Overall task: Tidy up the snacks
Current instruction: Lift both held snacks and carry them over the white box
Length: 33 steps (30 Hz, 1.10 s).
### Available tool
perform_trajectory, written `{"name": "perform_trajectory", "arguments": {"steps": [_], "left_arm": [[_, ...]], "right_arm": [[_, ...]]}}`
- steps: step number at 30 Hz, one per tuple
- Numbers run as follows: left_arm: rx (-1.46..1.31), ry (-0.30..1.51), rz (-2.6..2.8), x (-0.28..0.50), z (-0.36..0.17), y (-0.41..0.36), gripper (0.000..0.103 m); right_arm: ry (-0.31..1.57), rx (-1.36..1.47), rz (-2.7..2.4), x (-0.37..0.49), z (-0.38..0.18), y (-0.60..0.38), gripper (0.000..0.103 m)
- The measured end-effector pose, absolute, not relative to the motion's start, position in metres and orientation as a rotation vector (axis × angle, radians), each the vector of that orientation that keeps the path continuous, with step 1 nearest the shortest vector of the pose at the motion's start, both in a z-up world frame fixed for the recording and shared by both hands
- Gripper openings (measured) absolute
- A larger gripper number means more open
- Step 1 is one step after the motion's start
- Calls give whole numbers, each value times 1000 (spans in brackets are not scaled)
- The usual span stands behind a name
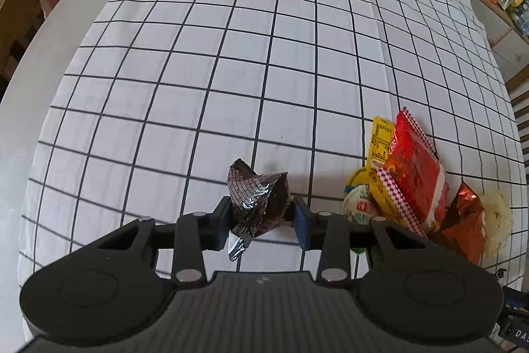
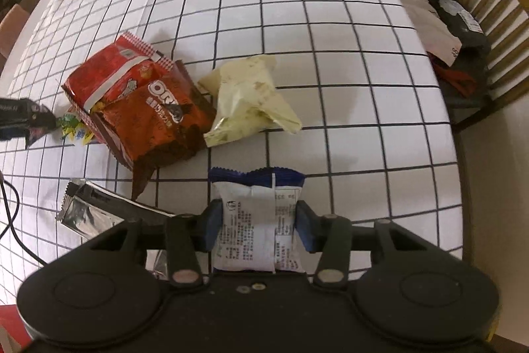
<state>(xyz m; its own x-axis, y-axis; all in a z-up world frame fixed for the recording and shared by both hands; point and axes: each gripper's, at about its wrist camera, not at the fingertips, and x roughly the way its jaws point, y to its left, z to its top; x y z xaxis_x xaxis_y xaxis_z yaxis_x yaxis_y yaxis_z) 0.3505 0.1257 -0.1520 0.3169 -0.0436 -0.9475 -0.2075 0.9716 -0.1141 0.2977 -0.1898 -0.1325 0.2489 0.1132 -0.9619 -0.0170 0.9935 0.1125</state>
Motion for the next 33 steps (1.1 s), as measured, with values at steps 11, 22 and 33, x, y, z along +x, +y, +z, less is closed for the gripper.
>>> {"name": "perform_trajectory", "arguments": {"steps": [11,22,33], "left_arm": [[-188,1177,95,316,-105,120,38],[-127,1087,31,254,-31,96,38],[-53,1067,-42,181,11,60,38]], "right_arm": [[1227,155,134,267,-89,-205,46],[1108,164,230,220,-22,-211,46],[1060,130,333,167,14,-208,46]]}}
